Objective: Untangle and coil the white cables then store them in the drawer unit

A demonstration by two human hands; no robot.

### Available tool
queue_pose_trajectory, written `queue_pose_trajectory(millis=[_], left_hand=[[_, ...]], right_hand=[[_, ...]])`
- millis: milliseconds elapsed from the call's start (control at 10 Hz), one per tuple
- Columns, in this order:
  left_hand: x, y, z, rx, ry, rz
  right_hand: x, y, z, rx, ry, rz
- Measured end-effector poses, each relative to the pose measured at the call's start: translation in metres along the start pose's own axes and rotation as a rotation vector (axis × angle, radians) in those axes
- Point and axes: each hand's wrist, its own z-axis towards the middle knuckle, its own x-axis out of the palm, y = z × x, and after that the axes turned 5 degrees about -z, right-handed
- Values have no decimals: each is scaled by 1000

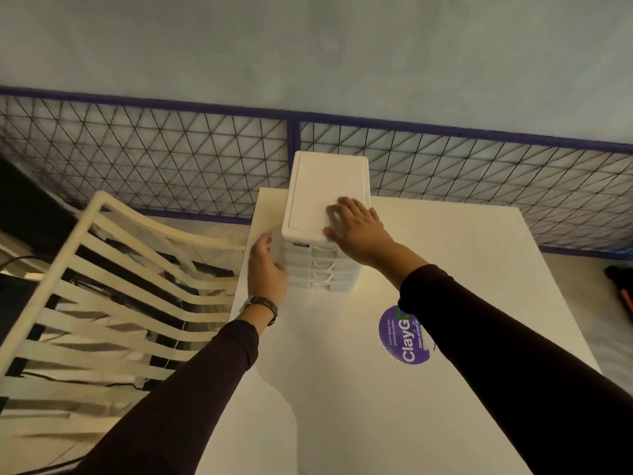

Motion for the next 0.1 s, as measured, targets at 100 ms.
queue_pose_trajectory(millis=[100], left_hand=[[-30,-75,19,270,-164,-20]], right_hand=[[-42,1,3,8,103,-37]])
